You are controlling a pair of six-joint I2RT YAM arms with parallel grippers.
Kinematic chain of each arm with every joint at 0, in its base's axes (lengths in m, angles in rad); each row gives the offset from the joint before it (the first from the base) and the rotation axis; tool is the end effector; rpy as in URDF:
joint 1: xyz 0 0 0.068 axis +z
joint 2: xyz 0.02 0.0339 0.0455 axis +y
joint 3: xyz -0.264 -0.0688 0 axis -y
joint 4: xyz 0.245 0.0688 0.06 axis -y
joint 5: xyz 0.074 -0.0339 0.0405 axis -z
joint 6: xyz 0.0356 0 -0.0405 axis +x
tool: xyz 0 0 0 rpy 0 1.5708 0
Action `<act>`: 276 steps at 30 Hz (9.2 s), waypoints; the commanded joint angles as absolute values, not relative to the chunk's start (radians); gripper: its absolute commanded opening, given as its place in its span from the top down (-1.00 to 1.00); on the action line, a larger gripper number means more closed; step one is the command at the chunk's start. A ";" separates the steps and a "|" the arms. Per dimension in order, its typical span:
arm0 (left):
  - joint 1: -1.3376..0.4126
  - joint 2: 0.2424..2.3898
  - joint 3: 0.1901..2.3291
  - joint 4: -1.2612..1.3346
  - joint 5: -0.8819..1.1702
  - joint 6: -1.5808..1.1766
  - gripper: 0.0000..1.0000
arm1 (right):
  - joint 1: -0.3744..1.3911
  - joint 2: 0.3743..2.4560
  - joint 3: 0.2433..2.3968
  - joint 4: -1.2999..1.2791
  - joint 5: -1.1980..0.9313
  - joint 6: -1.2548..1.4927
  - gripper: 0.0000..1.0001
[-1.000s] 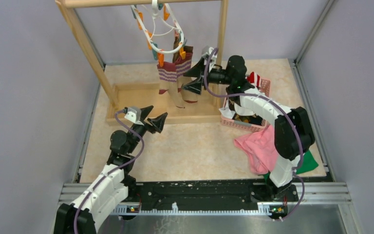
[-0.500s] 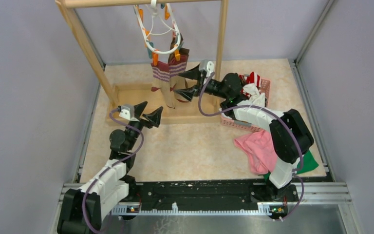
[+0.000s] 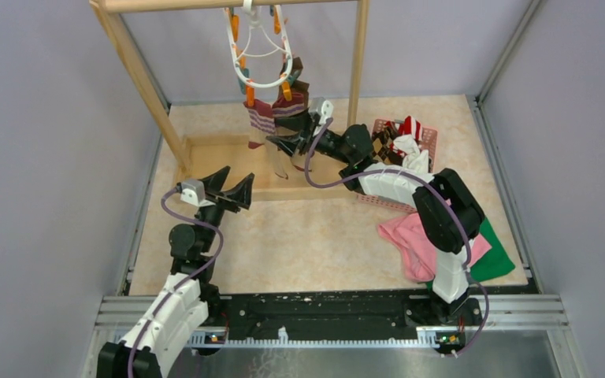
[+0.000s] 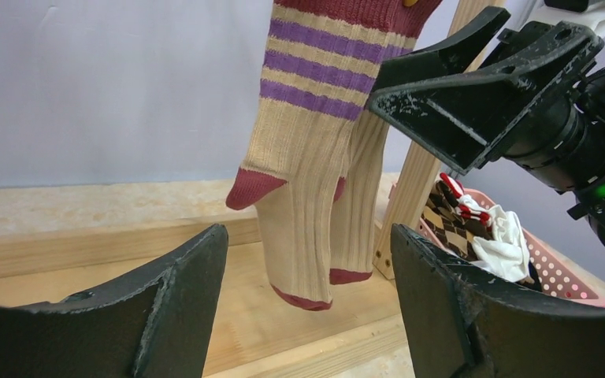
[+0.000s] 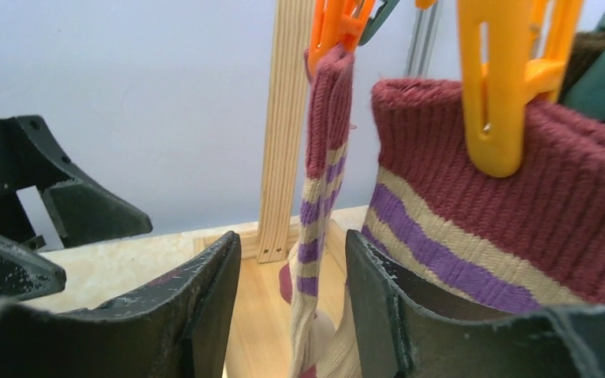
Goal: Clip the socks to the hanger
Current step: Clamp the sock onto the hanger, then adjust the hanger on the clothesline.
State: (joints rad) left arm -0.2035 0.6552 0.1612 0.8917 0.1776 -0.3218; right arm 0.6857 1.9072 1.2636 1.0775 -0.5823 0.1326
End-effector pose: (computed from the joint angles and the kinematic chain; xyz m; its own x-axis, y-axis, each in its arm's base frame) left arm 0.1509 -0.0376 0.2533 0.2465 -0.3687 -0.8963 0.4600 0.8585 -0.2267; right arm 0.3229 0.2895 0.3073 0.2015 0.3076 -0.9299 -0.9501 0.2924 -0.1092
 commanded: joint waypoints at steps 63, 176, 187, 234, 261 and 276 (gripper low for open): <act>-0.201 0.572 0.146 0.823 0.183 -0.328 -0.66 | 0.689 1.929 1.415 1.062 -0.619 0.208 0.22; 0.137 1.363 1.303 0.672 0.241 -1.315 -0.33 | 0.457 1.764 1.377 0.815 -0.288 0.221 1.00; 0.107 1.390 1.356 0.598 0.249 -1.333 -0.15 | 0.457 1.761 1.371 0.821 -0.288 0.224 1.00; -0.081 1.341 1.314 0.583 0.017 -1.320 0.99 | 0.492 1.553 1.362 0.704 -0.646 0.051 0.78; -0.264 1.222 1.138 0.738 -0.155 -1.252 0.97 | 0.533 1.738 1.771 0.279 -0.589 -0.008 0.89; -0.410 1.214 1.124 0.807 -0.265 -0.996 0.87 | 0.474 1.598 1.514 0.437 -0.643 0.079 0.57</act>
State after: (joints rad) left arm -0.3817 1.2255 1.1198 0.7147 -0.2581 -1.0645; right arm 0.4961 1.6760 1.5494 0.3382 -0.6308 0.0315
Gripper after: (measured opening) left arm 0.183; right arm 0.209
